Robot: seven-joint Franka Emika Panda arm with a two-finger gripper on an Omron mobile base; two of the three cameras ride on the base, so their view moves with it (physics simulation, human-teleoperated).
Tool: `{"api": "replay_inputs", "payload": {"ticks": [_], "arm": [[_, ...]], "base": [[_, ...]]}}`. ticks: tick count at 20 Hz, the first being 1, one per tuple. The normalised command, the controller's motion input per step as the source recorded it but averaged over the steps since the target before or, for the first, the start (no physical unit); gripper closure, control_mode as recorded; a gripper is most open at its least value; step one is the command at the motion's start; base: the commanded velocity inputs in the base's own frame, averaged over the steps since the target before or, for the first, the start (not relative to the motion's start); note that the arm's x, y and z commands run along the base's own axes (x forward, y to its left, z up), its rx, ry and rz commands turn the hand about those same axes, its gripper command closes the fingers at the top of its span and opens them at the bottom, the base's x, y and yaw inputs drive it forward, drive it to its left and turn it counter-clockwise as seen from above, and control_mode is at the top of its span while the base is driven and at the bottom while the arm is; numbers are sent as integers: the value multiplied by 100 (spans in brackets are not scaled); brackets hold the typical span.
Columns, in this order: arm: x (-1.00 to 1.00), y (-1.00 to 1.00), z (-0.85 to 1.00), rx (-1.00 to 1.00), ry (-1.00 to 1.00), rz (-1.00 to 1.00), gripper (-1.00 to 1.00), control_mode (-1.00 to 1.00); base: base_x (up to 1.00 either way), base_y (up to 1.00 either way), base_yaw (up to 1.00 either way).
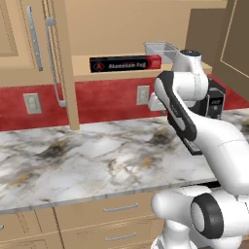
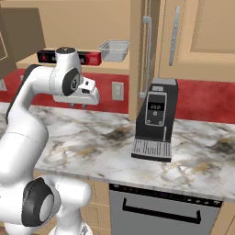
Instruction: Retrieve the tupperware and aluminum foil from the cabinet and place them on the dining counter near the plate with carrot and squash to prepare for storing leftovers.
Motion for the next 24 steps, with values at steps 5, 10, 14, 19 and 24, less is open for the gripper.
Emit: {"api": "replay_inputs", "payload": {"ticks": [5,10,14,19,24], "arm": [[-13,0,9,1,-18,0,-100,-100],[-8,2,22,7,-29,-1,-100,-100],[-1,14,37,6,-22,-10,-100,-100],[-1,30,67,5,-23,-18,-100,-100],[0,29,61,9,-21,-22,-100,-100]], "base": [[0,0,0],[0,0,0],[0,0,0],[0,0,0],[0,0,0]]}}
